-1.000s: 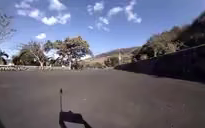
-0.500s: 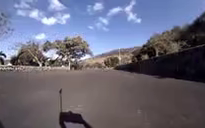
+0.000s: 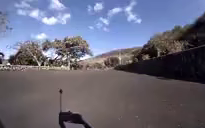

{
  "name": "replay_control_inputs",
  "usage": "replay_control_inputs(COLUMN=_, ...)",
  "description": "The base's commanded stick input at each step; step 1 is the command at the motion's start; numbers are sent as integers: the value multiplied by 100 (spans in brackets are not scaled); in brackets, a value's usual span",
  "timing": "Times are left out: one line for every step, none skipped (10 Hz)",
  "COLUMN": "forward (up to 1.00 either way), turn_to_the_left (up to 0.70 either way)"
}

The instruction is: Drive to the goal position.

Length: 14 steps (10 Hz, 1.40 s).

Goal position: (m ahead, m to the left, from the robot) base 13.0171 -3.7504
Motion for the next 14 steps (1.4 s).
replay_control_inputs(forward=70, turn_to_the_left=0)
replay_control_inputs(forward=70, turn_to_the_left=0)
replay_control_inputs(forward=70, turn_to_the_left=0)
replay_control_inputs(forward=70, turn_to_the_left=0)
replay_control_inputs(forward=70, turn_to_the_left=0)
replay_control_inputs(forward=70, turn_to_the_left=0)
replay_control_inputs(forward=70, turn_to_the_left=0)
replay_control_inputs(forward=70, turn_to_the_left=0)
replay_control_inputs(forward=70, turn_to_the_left=0)
replay_control_inputs(forward=70, turn_to_the_left=0)
replay_control_inputs(forward=70, turn_to_the_left=0)
replay_control_inputs(forward=70, turn_to_the_left=0)
replay_control_inputs(forward=70, turn_to_the_left=0)
replay_control_inputs(forward=70, turn_to_the_left=0)
